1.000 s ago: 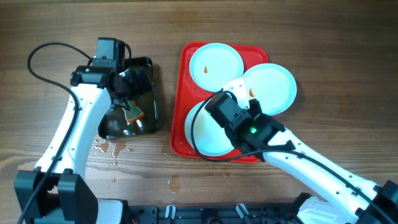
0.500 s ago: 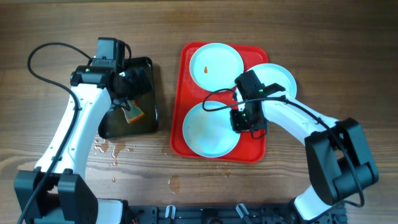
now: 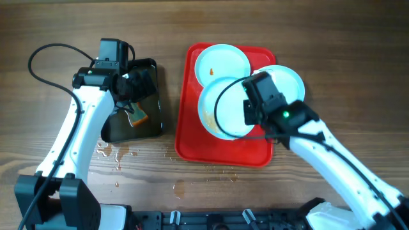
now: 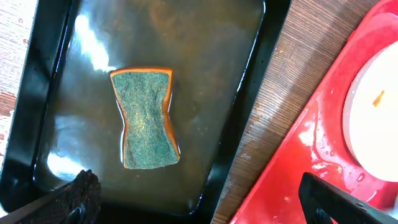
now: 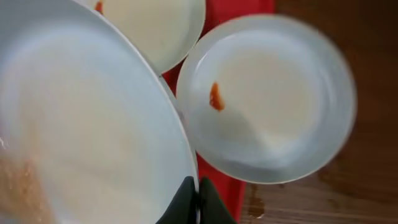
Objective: Clean dirty plates on tray and stack at the side
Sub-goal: 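Lift the lower plate with the right gripper and carry it right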
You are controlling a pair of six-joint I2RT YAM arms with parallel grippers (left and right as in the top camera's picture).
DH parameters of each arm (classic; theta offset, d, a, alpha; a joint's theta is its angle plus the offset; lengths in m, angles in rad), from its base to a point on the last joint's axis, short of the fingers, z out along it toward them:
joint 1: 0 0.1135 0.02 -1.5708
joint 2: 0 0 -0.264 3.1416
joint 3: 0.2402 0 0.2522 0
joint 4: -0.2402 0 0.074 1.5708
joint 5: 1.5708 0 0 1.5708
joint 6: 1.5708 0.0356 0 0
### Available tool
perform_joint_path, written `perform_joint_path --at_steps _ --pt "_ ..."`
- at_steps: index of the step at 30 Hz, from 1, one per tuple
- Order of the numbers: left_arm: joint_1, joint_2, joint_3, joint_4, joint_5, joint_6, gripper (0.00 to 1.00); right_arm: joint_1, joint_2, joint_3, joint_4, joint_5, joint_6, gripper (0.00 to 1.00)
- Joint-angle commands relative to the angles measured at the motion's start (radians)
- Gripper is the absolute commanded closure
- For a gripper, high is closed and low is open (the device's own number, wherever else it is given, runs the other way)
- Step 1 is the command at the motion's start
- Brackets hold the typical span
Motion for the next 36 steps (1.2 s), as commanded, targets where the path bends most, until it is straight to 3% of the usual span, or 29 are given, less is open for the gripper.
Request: perform_joint_path --at_steps 1,6,9,18,21,33,36 --pt "0.003 0.0 -0.003 0.003 0.011 0.015 0.0 0.115 -0.016 0.011 0.018 0.381 -0.07 0.96" --pt "0.003 0.0 -0.002 0.003 0.011 0.015 0.0 0.233 -0.012 0.011 0.044 0.577 -0.135 0.96" --pt "0.003 0.0 -0.002 0.003 0.011 0.015 0.0 0.3 -0.01 0.011 0.066 0.654 -0.254 0.96" --pt "0.003 0.0 -0.002 0.003 0.011 0.015 0.0 0.416 -0.01 0.01 0.079 0.789 -0.392 0.96" --pt "0.003 0.0 -0.002 0.003 0.011 0.015 0.0 0.452 -0.01 0.01 0.104 0.86 -0.503 0.96" --pt "0.003 0.0 -0.002 0.003 0.011 0.015 0.0 0.459 -0.01 0.01 0.141 0.862 -0.502 0.96" --pt "0.003 0.0 -0.002 0.003 0.011 0.015 0.0 0.449 -0.01 0.009 0.112 0.76 -0.39 0.96"
